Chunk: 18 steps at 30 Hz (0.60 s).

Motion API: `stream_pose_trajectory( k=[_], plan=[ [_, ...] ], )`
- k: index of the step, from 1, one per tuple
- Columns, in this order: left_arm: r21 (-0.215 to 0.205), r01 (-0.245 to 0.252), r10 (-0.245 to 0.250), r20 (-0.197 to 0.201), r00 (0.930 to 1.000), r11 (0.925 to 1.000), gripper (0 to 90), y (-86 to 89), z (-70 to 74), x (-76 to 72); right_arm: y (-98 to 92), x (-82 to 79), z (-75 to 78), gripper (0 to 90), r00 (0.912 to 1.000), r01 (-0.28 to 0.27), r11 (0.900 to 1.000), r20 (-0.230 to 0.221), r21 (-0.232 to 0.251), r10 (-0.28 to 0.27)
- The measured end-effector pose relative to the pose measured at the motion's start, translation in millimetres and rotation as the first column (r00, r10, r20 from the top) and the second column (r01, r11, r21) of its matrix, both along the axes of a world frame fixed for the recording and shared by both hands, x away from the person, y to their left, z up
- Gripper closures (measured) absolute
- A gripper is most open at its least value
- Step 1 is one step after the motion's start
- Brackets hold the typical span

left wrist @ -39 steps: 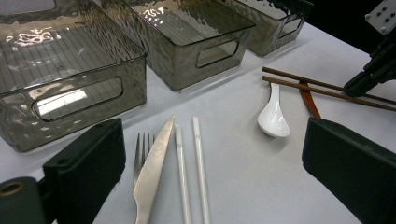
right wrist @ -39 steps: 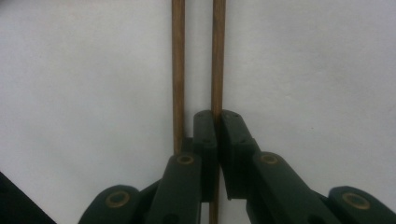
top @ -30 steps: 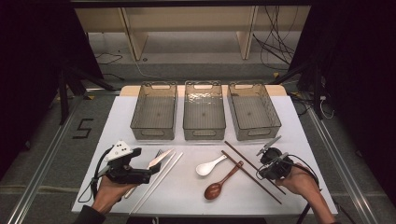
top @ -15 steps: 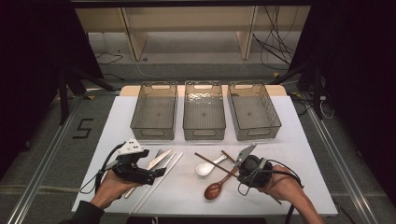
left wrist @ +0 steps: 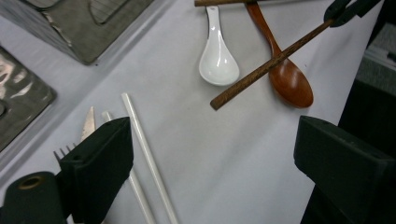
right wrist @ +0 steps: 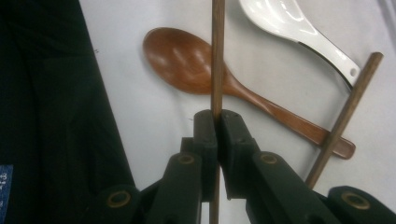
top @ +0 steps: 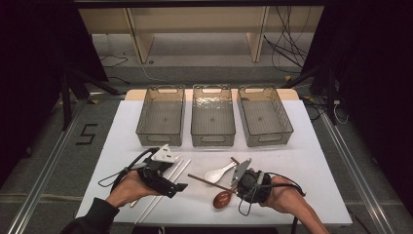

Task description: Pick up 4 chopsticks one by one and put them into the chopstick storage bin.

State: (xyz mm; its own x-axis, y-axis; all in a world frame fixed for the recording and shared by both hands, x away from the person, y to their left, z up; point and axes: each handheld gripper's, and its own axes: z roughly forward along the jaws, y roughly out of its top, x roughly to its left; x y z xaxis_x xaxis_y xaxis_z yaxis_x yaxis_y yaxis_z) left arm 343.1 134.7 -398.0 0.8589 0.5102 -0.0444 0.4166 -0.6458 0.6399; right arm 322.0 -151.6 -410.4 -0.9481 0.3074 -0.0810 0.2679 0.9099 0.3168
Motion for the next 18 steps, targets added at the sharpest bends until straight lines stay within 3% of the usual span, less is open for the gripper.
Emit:
stream_pose_trajectory(
  k=[3, 7, 13, 18],
  plan=[
    [0.047, 0.058, -0.057, -0.01, 0.9983, 0.9972, 15.0, -8.9, 1.4, -0.7, 3.8, -2.7, 0.5, 86.3, 0.9995, -0.03, 1.0, -0.005, -0.009, 0.03],
    [0.07, 0.114, -0.112, -0.027, 0.9933, 0.991, 16.5, -21.3, 1.5, 0.6, 9.4, -5.6, 1.4, 86.3, 0.999, -0.045, 0.999, 0.003, -0.013, 0.045],
    [0.125, 0.178, -0.175, -0.038, 0.9838, 0.976, 21.6, -32.9, -2.8, 2.1, 16.9, -9.1, 0.0, 86.3, 0.9971, -0.077, 0.997, 0.0, -0.016, 0.077],
    [0.138, 0.226, -0.22, -0.059, 0.9737, 0.9642, 29.7, -39.6, -5.1, 1.6, 18.8, -9.3, -0.2, 86.2, 0.9945, -0.105, 0.994, -0.004, -0.017, 0.104]
  ],
)
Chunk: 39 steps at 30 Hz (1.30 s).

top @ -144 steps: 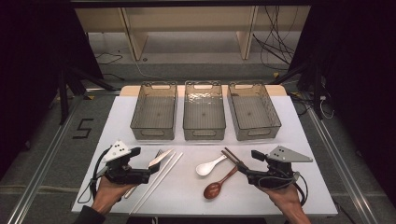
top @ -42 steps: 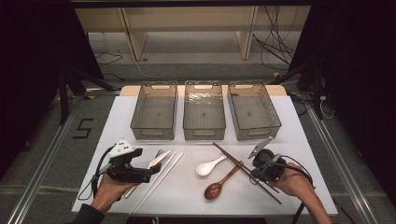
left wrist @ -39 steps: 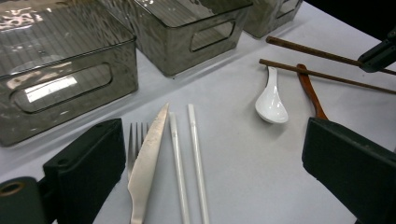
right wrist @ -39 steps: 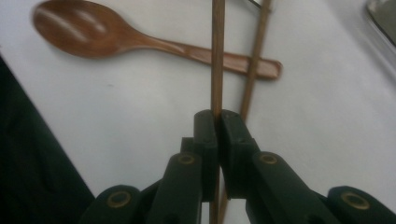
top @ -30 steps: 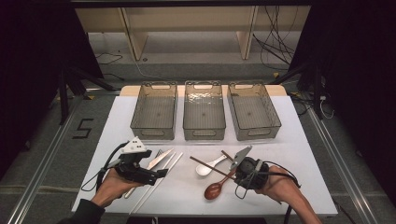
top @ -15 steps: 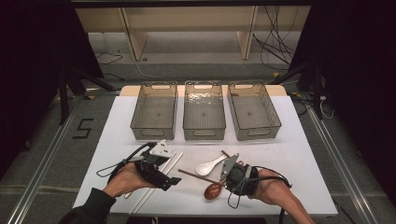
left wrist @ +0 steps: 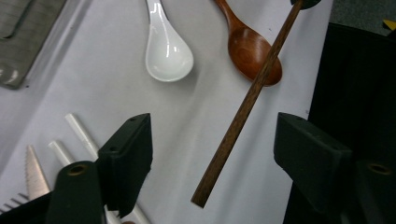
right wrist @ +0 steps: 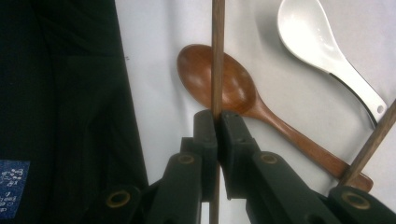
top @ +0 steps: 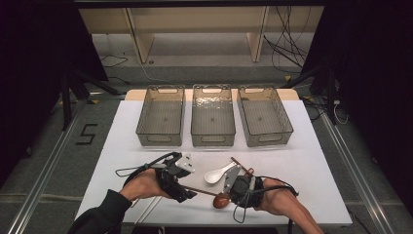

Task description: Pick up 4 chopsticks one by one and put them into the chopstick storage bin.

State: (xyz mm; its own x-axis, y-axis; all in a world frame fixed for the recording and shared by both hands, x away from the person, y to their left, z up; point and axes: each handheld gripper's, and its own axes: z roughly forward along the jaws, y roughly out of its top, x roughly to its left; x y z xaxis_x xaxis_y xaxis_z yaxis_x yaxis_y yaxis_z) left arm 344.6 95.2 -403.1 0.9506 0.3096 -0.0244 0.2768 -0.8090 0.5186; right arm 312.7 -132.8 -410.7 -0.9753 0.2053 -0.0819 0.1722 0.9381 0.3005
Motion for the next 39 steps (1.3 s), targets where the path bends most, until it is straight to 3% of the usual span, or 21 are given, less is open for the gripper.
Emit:
stream_pose_trajectory(
  k=[8, 13, 21, 27, 31, 34, 36, 39],
  plan=[
    [0.056, 0.086, -0.086, -0.011, 0.9962, 0.9947, 44.5, -8.6, -6.6, -7.4, 4.3, -2.6, -1.3, 86.2, 0.9992, -0.038, 0.999, -0.008, -0.007, 0.038],
    [0.085, 0.11, -0.109, -0.009, 0.994, 0.9903, 51.8, -10.8, -8.1, -10.4, 4.8, -3.4, -2.2, 86.2, 0.9991, -0.042, 0.999, -0.011, -0.01, 0.042],
    [0.127, 0.166, -0.165, -0.021, 0.9861, 0.9779, 62.7, -13.9, -11.3, -12.8, 6.3, -4.0, -4.0, 86.1, 0.9979, -0.064, 0.998, -0.014, -0.01, 0.064],
    [0.107, 0.19, -0.186, -0.042, 0.9816, 0.976, 76.2, -14.8, -13.0, -15.4, 6.4, -5.8, -2.5, 86.1, 0.9968, -0.077, 0.997, -0.019, -0.002, 0.077],
    [0.096, 0.218, -0.212, -0.072, 0.9747, 0.9712, 79.5, -14.1, -14.4, -16.0, 4.9, -6.7, -2.8, 85.2, 0.9956, -0.093, 0.996, -0.013, 0.004, 0.093],
    [0.077, 0.253, -0.246, -0.095, 0.9646, 0.9643, 82.2, -13.6, -15.6, -17.1, 2.6, -5.6, -2.6, 83.1, 0.9957, -0.092, 0.996, -0.008, 0.014, 0.092],
    [0.071, 0.253, -0.246, -0.099, 0.9642, 0.9647, 83.2, -13.5, -15.7, -17.8, 0.1, -4.1, -1.6, 81.2, 0.9965, -0.083, 0.996, -0.004, 0.023, 0.083],
    [0.086, 0.238, -0.231, -0.086, 0.9692, 0.9674, 83.4, -9.8, -15.9, -15.3, -5.7, -1.1, 4.3, 64.6, 0.9998, -0.017, 0.998, 0.003, 0.056, 0.017]
  ],
)
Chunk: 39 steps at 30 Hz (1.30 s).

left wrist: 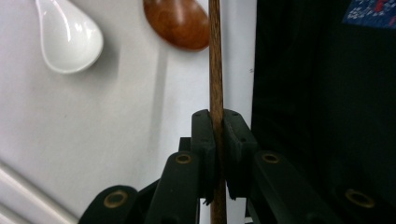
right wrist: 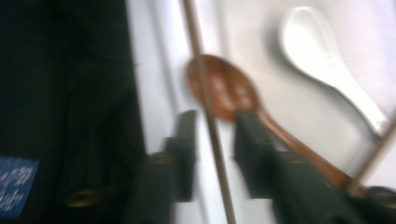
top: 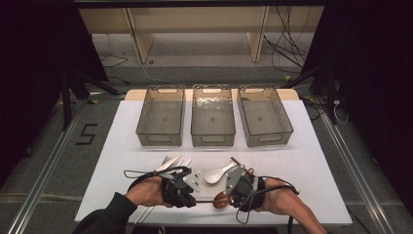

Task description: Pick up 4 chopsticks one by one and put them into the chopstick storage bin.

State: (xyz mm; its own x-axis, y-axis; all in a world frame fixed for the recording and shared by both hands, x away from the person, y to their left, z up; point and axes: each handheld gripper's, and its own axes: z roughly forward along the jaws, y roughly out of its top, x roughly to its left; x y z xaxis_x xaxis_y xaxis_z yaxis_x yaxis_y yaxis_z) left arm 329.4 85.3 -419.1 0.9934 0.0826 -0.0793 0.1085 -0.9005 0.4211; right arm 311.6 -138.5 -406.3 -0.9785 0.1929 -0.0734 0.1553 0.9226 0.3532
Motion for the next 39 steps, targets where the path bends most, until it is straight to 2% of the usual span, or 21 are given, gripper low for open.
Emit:
stream_pose_trajectory(
  k=[2, 3, 6, 8, 10, 12, 14, 16, 18, 20, 24, 26, 27, 29, 30, 31, 34, 36, 37, 38, 39],
  plan=[
    [-0.013, -0.02, 0.02, 0.006, 0.9998, 0.9997, 83.5, 5.2, 3.9, 3.1, -8.9, 4.0, 7.3, 53.5, 0.9991, 0.04, 0.999, 0.011, 0.029, -0.04],
    [-0.028, -0.044, 0.044, 0.012, 0.9989, 0.9986, 83.5, 8.1, 6.8, 4.5, -15.2, 6.4, 11.6, 50.5, 0.9977, 0.062, 0.996, 0.021, 0.061, -0.064],
    [-0.052, -0.089, 0.091, 0.036, 0.9952, 0.9947, 83.6, 17.3, 15.0, 10.2, -35.2, 14.1, 23.4, 42.9, 0.9867, 0.156, 0.975, 0.021, 0.156, -0.161],
    [-0.064, -0.124, 0.128, 0.049, 0.9906, 0.9902, 83.6, 23.6, 18.5, 13.3, -46.8, 18.7, 27.4, 39.3, 0.9731, 0.224, 0.955, 0.01, 0.195, -0.23],
    [-0.079, -0.167, 0.171, 0.058, 0.9835, 0.9828, 83.6, 29.4, 21.0, 16.0, -56.9, 20.9, 28.8, 37.9, 0.9513, 0.301, 0.924, -0.008, 0.237, -0.308],
    [-0.092, -0.203, 0.209, 0.061, 0.976, 0.9748, 83.6, 34.2, 23.2, 19.8, -65.3, 23.7, 27.1, 37.0, 0.9302, 0.359, 0.898, -0.018, 0.255, -0.367],
    [-0.1, -0.245, 0.252, 0.061, 0.9658, 0.9643, 83.5, 39.1, 24.4, 23.8, -70.7, 25.7, 22.3, 35.6, 0.9177, 0.389, 0.886, -0.022, 0.254, -0.397],
    [-0.108, -0.282, 0.29, 0.062, 0.9551, 0.9533, 83.5, 46.0, 25.8, 28.2, -73.7, 27.2, 15.1, 33.5, 0.9084, 0.412, 0.881, -0.031, 0.23, -0.417],
    [-0.126, -0.33, 0.341, 0.073, 0.9373, 0.9354, 83.6, 52.1, 28.6, 31.2, -76.7, 29.2, 8.9, 32.6, 0.8997, 0.432, 0.878, -0.031, 0.207, -0.435],
    [-0.134, -0.35, 0.362, 0.079, 0.9288, 0.9271, 83.5, 55.6, 31.2, 33.8, -81.1, 31.2, 5.2, 32.0, 0.8853, 0.461, 0.863, -0.043, 0.204, -0.463],
    [-0.157, -0.407, 0.423, 0.084, 0.9021, 0.8996, 83.5, 62.2, 34.9, 39.6, -86.3, 32.6, 1.1, 30.7, 0.8573, 0.513, 0.838, -0.06, 0.188, -0.511],
    [-0.163, -0.432, 0.449, 0.088, 0.8891, 0.887, 83.5, 66.5, 36.1, 43.2, -88.2, 33.0, -1.0, 30.7, 0.8544, 0.517, 0.835, -0.06, 0.187, -0.516],
    [-0.167, -0.444, 0.462, 0.09, 0.8825, 0.8804, 83.5, 69.1, 36.9, 45.2, -88.4, 32.7, -2.0, 30.7, 0.8489, 0.527, 0.83, -0.062, 0.183, -0.525],
    [-0.175, -0.468, 0.487, 0.09, 0.8685, 0.8663, 83.5, 75.1, 39.6, 50.2, -89.3, 32.7, -3.4, 30.7, 0.8477, 0.529, 0.83, -0.064, 0.176, -0.526],
    [-0.187, -0.487, 0.508, 0.089, 0.8567, 0.8534, 83.5, 78.2, 41.1, 53.4, -89.4, 32.3, -3.9, 30.7, 0.8456, 0.532, 0.829, -0.064, 0.173, -0.53],
    [-0.19, -0.498, 0.52, 0.09, 0.8495, 0.8464, 83.5, 81.6, 42.9, 57.1, -89.7, 32.0, -4.2, 30.7, 0.8458, 0.532, 0.829, -0.066, 0.172, -0.529],
    [-0.205, -0.536, 0.562, 0.099, 0.8214, 0.8193, 83.5, 90.3, 47.8, 68.7, -90.2, 31.7, -5.5, 30.7, 0.8418, 0.539, 0.826, -0.068, 0.164, -0.535],
    [-0.218, -0.562, 0.593, 0.117, 0.7966, 0.7979, 83.5, 95.6, 50.9, 77.4, -91.0, 31.7, -6.0, 30.7, 0.8415, 0.539, 0.826, -0.066, 0.163, -0.536],
    [-0.217, -0.573, 0.605, 0.123, 0.7868, 0.7901, 83.5, 98.1, 52.7, 82.2, -91.3, 31.7, -6.1, 30.7, 0.841, 0.54, 0.826, -0.071, 0.163, -0.536],
    [-0.223, -0.587, 0.621, 0.128, 0.7735, 0.7779, 83.5, 100.9, 53.9, 89.4, -91.4, 31.8, -6.4, 30.7, 0.8405, 0.541, 0.825, -0.071, 0.162, -0.537],
    [-0.223, -0.598, 0.632, 0.129, 0.7644, 0.7695, 83.5, 102.4, 54.3, 93.7, -91.2, 31.6, -6.9, 30.7, 0.8408, 0.541, 0.826, -0.071, 0.158, -0.537]
  ],
)
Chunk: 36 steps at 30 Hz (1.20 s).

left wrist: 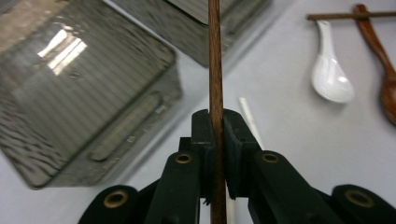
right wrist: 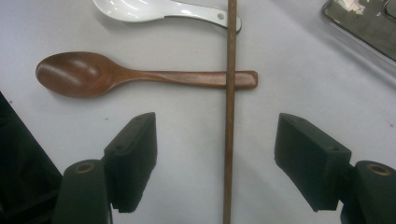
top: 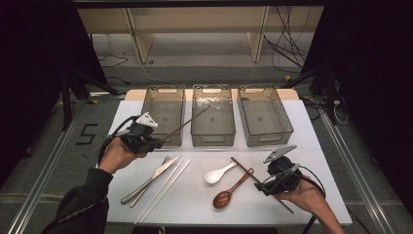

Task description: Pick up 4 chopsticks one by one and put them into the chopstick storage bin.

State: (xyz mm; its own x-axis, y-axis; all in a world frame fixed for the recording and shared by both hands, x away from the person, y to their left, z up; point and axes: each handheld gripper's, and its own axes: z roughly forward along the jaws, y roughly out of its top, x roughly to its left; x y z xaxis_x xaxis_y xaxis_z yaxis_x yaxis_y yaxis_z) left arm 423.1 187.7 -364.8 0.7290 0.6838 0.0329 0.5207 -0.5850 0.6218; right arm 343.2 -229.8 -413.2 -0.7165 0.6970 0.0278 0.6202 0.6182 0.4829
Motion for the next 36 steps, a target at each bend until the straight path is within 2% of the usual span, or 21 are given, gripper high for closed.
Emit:
stream_pose_trajectory(
  k=[4, 8, 14, 16, 24, 28, 34, 36],
  plan=[
    [0.007, -0.066, 0.066, 0.012, 0.9978, 0.9978, 83.5, 9.5, 0.2, 21.6, 1.0, -1.2, -0.2, 30.4, 1.0, -0.008, 1.0, 0.003, -0.004, 0.008],
    [-0.012, -0.134, 0.134, 0.022, 0.9907, 0.9909, 83.5, 18.9, 1.0, 40.1, -0.1, -0.8, -0.1, 30.4, 1.0, -0.004, 1.0, -0.001, 0.0, 0.004],
    [-0.03, -0.201, 0.201, 0.014, 0.9795, 0.9792, 83.4, 27.6, -3.3, 65.6, 1.2, -1.2, -0.9, 30.4, 0.9999, -0.013, 1.0, -0.005, -0.004, 0.013],
    [-0.008, -0.206, 0.206, 0.015, 0.9783, 0.9785, 83.5, 29.1, -4.5, 71.7, 2.0, -1.3, -1.3, 30.4, 0.9999, -0.015, 1.0, -0.007, -0.004, 0.015],
    [0.01, -0.247, 0.247, 0.002, 0.9689, 0.9689, 83.4, 35.5, -12.6, 83.5, 0.2, -1.2, -1.4, 30.4, 0.9999, -0.012, 1.0, -0.006, -0.003, 0.012],
    [0.003, -0.268, 0.268, -0.005, 0.9635, 0.9635, 83.4, 37.9, -15.6, 89.5, 0.3, -0.8, -1.8, 30.4, 0.9999, -0.012, 1.0, -0.009, -0.005, 0.012],
    [-0.004, -0.298, 0.298, -0.033, 0.9539, 0.9544, 83.3, 41.9, -23.2, 98.1, 0.9, -1.3, -1.2, 30.4, 0.9998, -0.016, 1.0, -0.008, -0.006, 0.016],
    [0.005, -0.3, 0.3, -0.042, 0.9532, 0.9541, 83.3, 41.1, -27.0, 99.4, 0.2, -1.0, -1.3, 30.5, 0.9999, -0.015, 1.0, -0.007, -0.005, 0.015]
  ],
)
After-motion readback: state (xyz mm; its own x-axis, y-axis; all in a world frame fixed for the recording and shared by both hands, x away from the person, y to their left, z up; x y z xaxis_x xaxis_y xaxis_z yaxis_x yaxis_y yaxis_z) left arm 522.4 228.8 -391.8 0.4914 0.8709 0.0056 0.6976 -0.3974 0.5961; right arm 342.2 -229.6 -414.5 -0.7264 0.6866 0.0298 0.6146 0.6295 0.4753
